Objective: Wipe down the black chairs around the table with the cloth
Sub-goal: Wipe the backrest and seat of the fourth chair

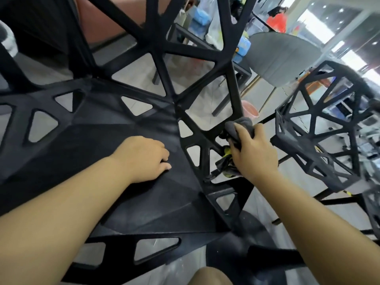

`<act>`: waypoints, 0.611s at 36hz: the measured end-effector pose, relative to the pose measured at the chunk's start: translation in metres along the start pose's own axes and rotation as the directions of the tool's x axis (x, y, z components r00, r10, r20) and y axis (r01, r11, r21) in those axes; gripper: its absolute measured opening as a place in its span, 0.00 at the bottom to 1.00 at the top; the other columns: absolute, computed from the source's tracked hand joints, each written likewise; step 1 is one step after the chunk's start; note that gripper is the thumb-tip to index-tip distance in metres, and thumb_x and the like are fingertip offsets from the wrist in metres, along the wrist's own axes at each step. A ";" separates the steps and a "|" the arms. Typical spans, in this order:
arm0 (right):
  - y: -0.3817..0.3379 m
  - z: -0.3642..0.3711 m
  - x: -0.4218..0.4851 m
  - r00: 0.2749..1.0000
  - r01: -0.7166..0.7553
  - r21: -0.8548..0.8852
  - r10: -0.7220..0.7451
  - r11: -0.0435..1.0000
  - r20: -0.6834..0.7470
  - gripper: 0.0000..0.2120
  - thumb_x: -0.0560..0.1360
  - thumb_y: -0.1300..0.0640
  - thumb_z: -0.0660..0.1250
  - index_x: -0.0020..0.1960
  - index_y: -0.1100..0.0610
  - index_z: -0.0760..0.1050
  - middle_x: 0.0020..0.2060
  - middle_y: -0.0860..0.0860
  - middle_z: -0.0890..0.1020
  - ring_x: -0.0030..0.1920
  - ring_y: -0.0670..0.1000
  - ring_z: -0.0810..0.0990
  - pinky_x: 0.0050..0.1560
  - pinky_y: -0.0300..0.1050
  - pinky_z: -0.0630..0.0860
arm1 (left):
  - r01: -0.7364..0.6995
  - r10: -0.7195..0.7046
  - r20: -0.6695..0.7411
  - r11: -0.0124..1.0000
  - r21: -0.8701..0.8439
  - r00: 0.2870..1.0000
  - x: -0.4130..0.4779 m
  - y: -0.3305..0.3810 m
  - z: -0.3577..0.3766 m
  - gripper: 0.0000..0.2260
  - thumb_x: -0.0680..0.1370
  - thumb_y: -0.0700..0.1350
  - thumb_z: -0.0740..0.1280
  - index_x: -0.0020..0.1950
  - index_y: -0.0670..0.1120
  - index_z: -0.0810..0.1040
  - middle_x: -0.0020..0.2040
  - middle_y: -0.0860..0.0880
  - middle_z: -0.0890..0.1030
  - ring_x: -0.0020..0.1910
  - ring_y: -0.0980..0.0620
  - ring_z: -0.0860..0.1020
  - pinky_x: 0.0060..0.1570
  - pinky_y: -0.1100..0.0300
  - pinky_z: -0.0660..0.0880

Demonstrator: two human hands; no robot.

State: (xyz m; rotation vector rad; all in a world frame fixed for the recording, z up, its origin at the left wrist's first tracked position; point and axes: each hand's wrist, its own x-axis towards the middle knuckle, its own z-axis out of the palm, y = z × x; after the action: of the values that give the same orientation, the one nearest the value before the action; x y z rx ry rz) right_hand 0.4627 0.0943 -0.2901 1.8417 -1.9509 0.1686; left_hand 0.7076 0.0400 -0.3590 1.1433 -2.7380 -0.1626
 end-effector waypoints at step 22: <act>-0.029 0.013 0.156 0.997 0.049 -0.207 -0.034 0.977 0.074 0.17 0.79 0.52 0.61 0.66 0.56 0.68 0.63 0.62 0.65 0.56 0.65 0.72 0.48 0.56 0.71 | 0.113 -0.159 -0.198 0.968 -0.225 0.967 0.011 -0.021 0.024 0.21 0.73 0.54 0.51 0.46 0.50 0.83 0.47 0.54 0.81 0.45 0.51 0.78 0.46 0.56 0.75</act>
State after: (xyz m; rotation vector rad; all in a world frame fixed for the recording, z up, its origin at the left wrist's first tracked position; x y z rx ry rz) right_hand 0.4864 -0.0566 -0.2451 1.7701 -1.8945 -0.1114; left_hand 0.7099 0.0184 -0.3851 1.2116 -2.3896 -0.3215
